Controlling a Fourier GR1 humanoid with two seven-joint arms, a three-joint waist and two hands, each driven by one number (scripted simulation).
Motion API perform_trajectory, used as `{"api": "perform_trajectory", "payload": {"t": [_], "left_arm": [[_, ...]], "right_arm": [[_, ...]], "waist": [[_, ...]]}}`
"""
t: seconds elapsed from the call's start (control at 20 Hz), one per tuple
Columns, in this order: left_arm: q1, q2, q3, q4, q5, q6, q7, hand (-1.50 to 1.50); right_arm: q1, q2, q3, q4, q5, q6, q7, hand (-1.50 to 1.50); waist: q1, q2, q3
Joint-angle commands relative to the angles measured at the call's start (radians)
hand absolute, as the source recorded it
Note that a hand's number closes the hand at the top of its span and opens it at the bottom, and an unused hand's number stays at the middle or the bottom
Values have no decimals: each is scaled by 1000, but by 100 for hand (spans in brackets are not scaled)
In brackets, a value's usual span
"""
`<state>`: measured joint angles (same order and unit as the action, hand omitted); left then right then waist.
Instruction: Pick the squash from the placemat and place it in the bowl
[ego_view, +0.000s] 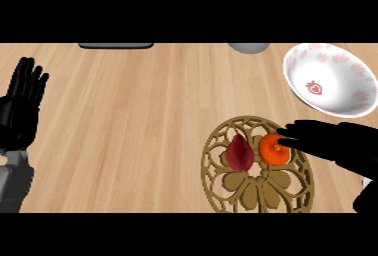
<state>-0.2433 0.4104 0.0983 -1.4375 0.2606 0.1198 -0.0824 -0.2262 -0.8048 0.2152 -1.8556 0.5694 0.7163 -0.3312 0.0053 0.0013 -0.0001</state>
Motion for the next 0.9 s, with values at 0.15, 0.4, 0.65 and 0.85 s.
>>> {"api": "perform_trajectory", "payload": {"t": [0.15, 0.4, 0.65, 0.85], "left_arm": [[-11, -42, -5, -24, -42, 4, 23, 0], [-28, 5, 58, -59, -12, -32, 97, 0], [14, -15, 60, -78, -38, -41, 73, 0], [1, -77, 19, -110, -76, 3, 109, 0]], "right_arm": [[-43, 94, 48, 183, 163, -67, -112, -150], [5, 130, 50, 218, 212, -129, -173, -150], [-79, 142, 45, 320, 233, -127, -280, -150], [-80, 181, 74, 340, 291, -151, -271, -150]], "waist": [[0, 0, 0], [-3, -1, 0], [2, -1, 0], [-1, -1, 0]]}}
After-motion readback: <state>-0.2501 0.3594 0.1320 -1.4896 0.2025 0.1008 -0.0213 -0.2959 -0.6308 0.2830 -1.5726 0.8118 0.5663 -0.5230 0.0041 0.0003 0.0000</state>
